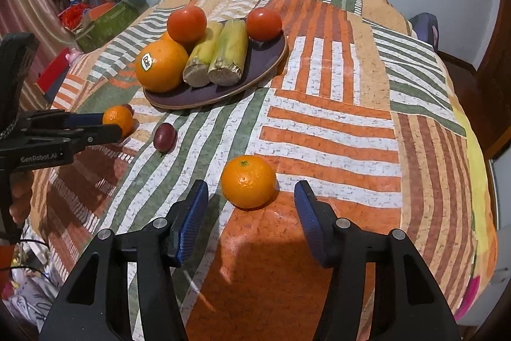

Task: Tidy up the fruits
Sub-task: 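Move the right gripper to a mandarin while the left reaches another mandarin, then grasp a mandarin with each gripper and lift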

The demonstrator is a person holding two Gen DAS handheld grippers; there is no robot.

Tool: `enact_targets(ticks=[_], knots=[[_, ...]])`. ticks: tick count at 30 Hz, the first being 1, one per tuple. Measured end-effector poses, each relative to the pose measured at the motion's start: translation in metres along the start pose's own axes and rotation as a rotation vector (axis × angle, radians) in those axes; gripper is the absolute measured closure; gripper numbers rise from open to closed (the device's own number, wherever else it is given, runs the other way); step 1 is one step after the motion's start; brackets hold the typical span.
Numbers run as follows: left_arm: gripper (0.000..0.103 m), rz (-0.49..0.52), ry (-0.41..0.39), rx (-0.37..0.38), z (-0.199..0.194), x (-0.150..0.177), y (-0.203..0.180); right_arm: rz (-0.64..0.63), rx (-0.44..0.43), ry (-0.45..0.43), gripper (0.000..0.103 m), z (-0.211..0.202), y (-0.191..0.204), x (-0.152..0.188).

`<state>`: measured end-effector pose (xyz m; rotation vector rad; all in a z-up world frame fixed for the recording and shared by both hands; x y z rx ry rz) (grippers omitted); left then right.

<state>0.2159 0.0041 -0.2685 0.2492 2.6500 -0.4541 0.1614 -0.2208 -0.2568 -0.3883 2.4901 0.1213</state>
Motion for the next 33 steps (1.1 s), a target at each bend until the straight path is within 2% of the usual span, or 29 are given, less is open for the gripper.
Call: enact_targets(ticks=[6,8,16,24,33], knots=[[0.061,0.004,-0.002,-0.023,0.007,-0.005,-0.001,-0.017,-0.001,-0.001,0.062,0.004,0.001,-0.003],[0.066,0.013,-0.011,-0.038,0.006,-0.006,-0.002,-0.019,-0.009,-0.002,0.070,0.006,0.001,-0.005],[0.066,0.026,-0.022,-0.030,-0.001,-0.006,-0.005,-0.029,-0.017,-0.015,0.070,0.002,0.003,-0.008],[0.066,0.063,-0.073,-0.001,-0.015,-0.026,-0.023,-0.027,-0.011,-0.066,0.070,-0.006,0.001,-0.028],[0.066,0.084,-0.058,0.032,0.005,-0.045,-0.040,-0.035,-0.034,-0.105,0.070,-0.003,0.006,-0.051]])
Point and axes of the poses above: each gripper's, at about its wrist camera, not at the fingertips, and z roughly the way its jaws point, y to its left, x to its underside, the point moved 5 cm from there along z, roughly the way its jaws point, and after that the axes turned 12 degrees about x, right-handed, at the moved point
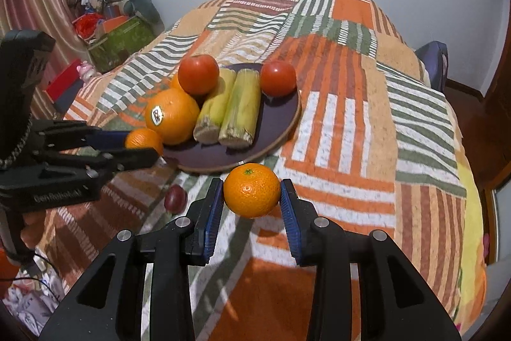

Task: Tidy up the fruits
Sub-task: 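Grasp a mandarin with each gripper and lift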

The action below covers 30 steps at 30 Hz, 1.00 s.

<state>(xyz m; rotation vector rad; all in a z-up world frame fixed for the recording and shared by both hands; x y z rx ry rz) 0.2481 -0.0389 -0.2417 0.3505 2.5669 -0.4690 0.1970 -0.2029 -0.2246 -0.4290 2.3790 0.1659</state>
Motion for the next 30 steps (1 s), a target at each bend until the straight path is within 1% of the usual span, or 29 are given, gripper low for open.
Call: enact_targets(ticks=[7,12,17,19,21,26,30], knots=[[0.066,0.009,0.025,0.008,0.020,-0.007,0.000,-0.027,-0.039,0.005,0.070,0.015,0.015,-0.011],[0.066,-0.001,0.022,0.029,0.024,-0.009,0.002,-0.035,-0.063,0.009,0.070,0.026,0.021,-0.017],[0.067,0.003,0.015,0.043,0.024,-0.008,0.002,-0.032,-0.067,0.024,0.070,0.035,0.020,-0.018],[0.066,0.007,0.015,0.039,0.024,-0.008,0.001,-0.029,-0.067,0.025,0.070,0.036,0.019,-0.019],[0.063,0.007,0.015,0.041,0.024,-0.008,0.001,-0.027,-0.069,0.027,0.070,0.035,0.019,-0.019],[0.063,-0.007,0.017,0.048,0.021,-0.006,0.003,-0.036,-0.070,0.029,0.070,0.033,0.021,-0.020],[0.060,-0.005,-0.007,0.018,0.009,-0.004,0.008,-0.047,-0.075,0.013,0.070,0.030,0.025,-0.026]])
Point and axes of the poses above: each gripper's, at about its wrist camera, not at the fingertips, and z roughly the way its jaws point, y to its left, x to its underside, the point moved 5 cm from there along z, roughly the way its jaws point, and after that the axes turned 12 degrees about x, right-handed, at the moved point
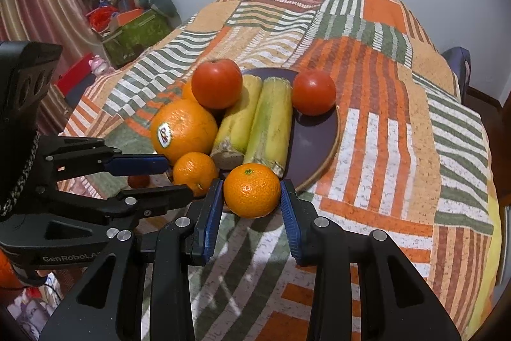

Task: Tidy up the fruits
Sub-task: 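Grasp a mandarin with each gripper and lift, then lower both mandarins onto the plate beside the Dole orange and release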

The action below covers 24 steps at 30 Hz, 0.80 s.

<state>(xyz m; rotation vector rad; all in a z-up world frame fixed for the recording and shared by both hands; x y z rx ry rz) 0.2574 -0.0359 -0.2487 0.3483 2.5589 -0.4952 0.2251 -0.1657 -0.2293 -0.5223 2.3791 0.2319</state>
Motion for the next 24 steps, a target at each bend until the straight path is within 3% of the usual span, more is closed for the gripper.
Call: enact_targets(ticks=[10,24], knots=[[0.059,-0.049,-0.092,-0.078,-0.041,-0.003,0.033,-0.066,-0.003,-0.044,0.070,0.009,0.022,-0.031],[0.058,-0.094,-0.111,-0.078,-0.047,-0.003,0.055,-0.093,0.008,-0.026,0.070,0.034,0.037,-0.043]])
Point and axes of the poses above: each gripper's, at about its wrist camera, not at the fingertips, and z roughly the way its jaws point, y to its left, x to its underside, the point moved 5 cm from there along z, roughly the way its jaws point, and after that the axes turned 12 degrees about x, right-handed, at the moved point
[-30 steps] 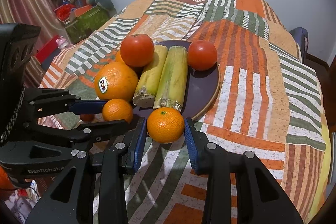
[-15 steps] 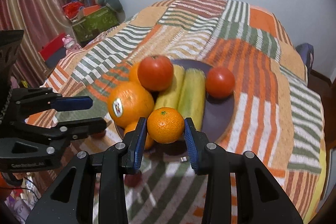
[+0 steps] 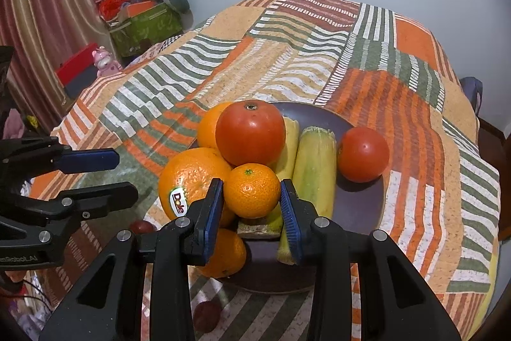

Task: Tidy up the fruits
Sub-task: 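Lower both mandarins onto the plate beside the Dole orange and release, then move both grippers back to the dark red plums on the quilt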

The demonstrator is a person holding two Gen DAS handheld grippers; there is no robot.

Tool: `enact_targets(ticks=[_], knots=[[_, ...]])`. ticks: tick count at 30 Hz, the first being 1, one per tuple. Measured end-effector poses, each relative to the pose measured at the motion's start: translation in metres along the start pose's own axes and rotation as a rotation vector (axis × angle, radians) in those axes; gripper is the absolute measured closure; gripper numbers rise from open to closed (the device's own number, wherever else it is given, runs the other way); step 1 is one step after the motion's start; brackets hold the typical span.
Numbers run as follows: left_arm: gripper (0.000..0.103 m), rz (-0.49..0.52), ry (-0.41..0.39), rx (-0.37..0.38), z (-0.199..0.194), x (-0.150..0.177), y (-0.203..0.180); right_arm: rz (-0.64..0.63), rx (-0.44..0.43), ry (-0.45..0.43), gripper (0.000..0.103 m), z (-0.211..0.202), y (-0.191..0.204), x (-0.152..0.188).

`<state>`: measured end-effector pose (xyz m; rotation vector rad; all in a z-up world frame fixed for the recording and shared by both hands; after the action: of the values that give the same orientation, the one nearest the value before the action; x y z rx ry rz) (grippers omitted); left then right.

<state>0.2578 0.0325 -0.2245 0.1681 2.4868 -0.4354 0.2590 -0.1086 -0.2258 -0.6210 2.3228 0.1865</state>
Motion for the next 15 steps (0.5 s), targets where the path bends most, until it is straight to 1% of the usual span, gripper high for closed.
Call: enact_targets(ticks=[3,5,6,11,15], knots=[[0.059,-0.006,0.002,-0.002,0.000,0.001,0.002,0.000,0.003,0.010,0.067,0.000,-0.001,-0.002],[0.059,-0.010,0.001,-0.003,-0.002,0.002,0.003,0.007,0.009,0.000,0.058,-0.004,-0.002,-0.003],[0.059,-0.012,0.002,-0.001,-0.004,0.002,0.004,0.009,0.012,-0.007,0.057,-0.006,-0.002,-0.004],[0.058,-0.014,0.006,-0.008,-0.012,0.006,0.005,0.017,0.015,-0.029,0.056,-0.019,-0.005,-0.006],[0.058,-0.019,0.022,0.004,-0.016,0.011,0.006,0.019,0.008,-0.030,0.056,-0.033,-0.004,0.001]])
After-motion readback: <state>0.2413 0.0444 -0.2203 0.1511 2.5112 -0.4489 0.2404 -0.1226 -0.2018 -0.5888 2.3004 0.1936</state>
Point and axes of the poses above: each gripper's, at about its wrist camera, not at the fingertips, and z roughly the way its jaws point, y to its left, x to its underside, the point moved 5 cm from there along z, roughly the way its jaws point, and after that the axes turned 12 degrees about x, right-handed, at the moved point
